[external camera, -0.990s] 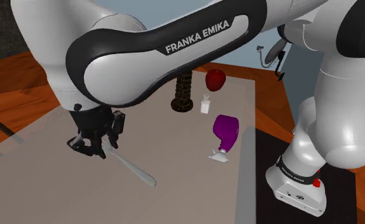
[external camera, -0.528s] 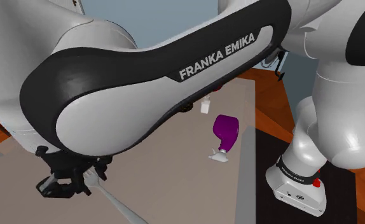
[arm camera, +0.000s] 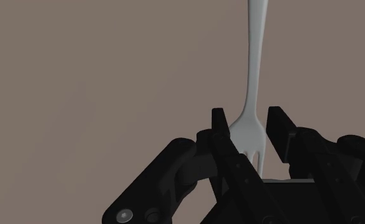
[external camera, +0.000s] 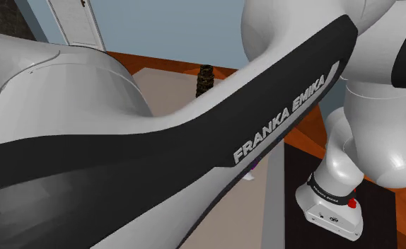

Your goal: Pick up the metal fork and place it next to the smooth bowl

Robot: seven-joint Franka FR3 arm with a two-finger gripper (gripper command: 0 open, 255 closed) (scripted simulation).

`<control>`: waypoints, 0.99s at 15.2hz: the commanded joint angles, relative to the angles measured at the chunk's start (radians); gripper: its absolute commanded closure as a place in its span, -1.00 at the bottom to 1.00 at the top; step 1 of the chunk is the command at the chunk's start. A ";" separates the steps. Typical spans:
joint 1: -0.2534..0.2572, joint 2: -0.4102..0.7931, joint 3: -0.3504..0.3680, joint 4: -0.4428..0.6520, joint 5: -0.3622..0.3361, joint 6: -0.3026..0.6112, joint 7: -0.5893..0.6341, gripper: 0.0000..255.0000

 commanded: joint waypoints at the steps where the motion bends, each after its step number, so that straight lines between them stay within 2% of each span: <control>1: 0.008 0.010 0.000 -0.003 -0.006 0.011 0.012 1.00; 15: 0.003 0.046 -0.013 -0.140 -0.031 0.180 0.034 1.00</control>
